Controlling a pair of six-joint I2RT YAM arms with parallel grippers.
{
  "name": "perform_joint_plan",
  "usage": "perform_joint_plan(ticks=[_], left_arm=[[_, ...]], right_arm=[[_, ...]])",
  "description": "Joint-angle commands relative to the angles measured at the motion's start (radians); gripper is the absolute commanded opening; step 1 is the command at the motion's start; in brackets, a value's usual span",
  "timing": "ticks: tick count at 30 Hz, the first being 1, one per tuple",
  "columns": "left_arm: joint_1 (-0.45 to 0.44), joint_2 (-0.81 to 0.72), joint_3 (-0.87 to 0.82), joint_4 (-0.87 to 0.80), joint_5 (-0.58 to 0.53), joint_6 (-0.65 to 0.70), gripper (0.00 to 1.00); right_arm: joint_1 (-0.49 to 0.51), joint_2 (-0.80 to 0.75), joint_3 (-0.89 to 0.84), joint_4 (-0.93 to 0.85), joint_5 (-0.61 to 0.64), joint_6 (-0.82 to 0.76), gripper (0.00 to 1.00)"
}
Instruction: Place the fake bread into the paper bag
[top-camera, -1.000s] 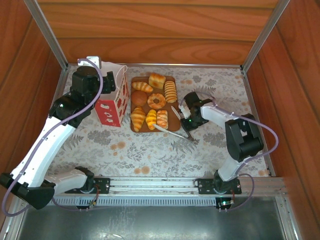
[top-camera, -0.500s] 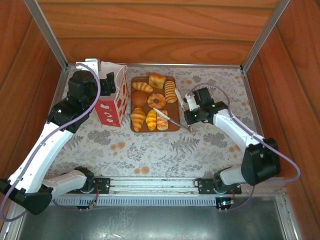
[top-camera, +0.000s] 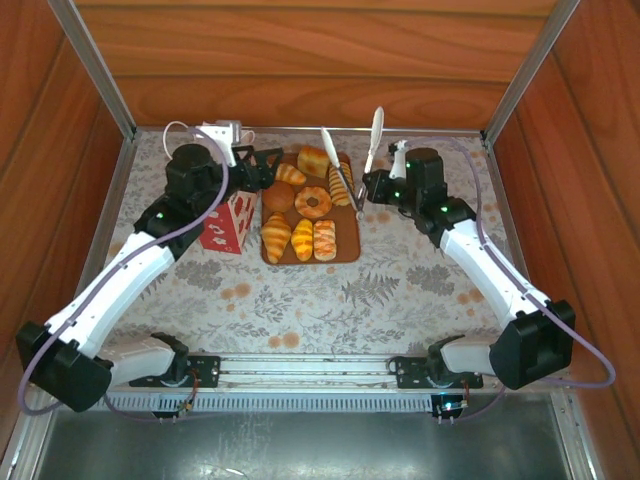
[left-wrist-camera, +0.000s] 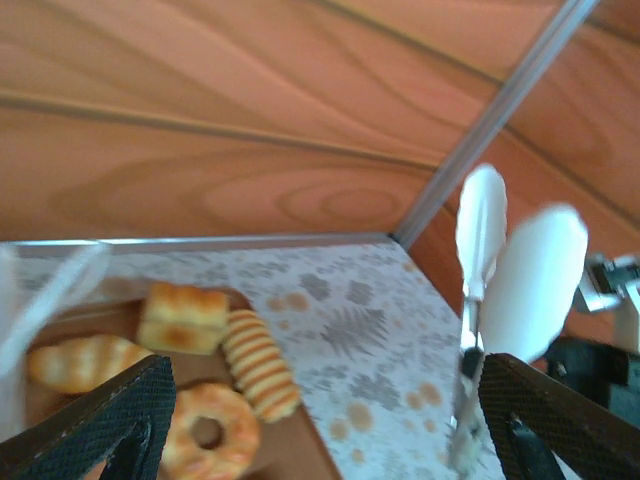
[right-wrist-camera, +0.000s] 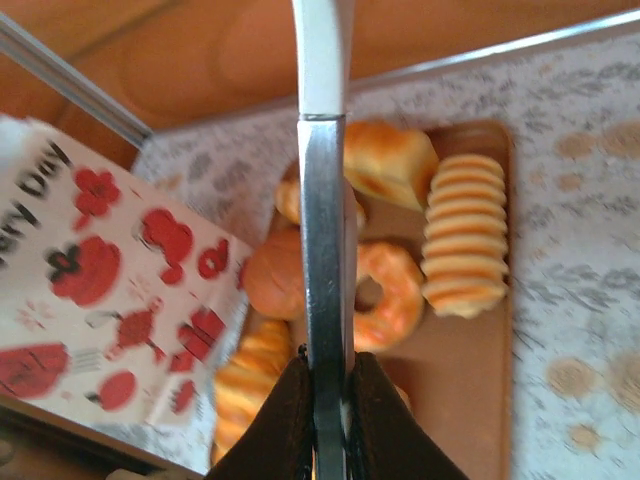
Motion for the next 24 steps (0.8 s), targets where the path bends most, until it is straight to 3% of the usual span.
perform_joint_plan(ticks=[1, 6, 16, 24], left_arm=[[-0.047, 0.039, 0.016, 0.124, 0.118, -0.026, 0.84], [-0.119, 0.111, 0.025, 0.204, 0.134, -0.031, 0.84], [-0.180, 0.258, 0.122, 0.245, 0.141, -0.046, 0.81], [-0.182, 0.316, 0.179, 0.246, 0.120, -0.052, 0.67]], right_arm=[[-0.006, -0.002, 0.035, 0.091, -0.008, 0.160, 0.00], [-0.006, 0.001, 0.044, 0.151, -0.028, 0.289, 0.00], [-0.006, 0.009, 0.046, 0.192, -0.120, 0.381, 0.00], [-0.006, -0.014, 0.034, 0.160, -0.141, 0.375, 0.00]])
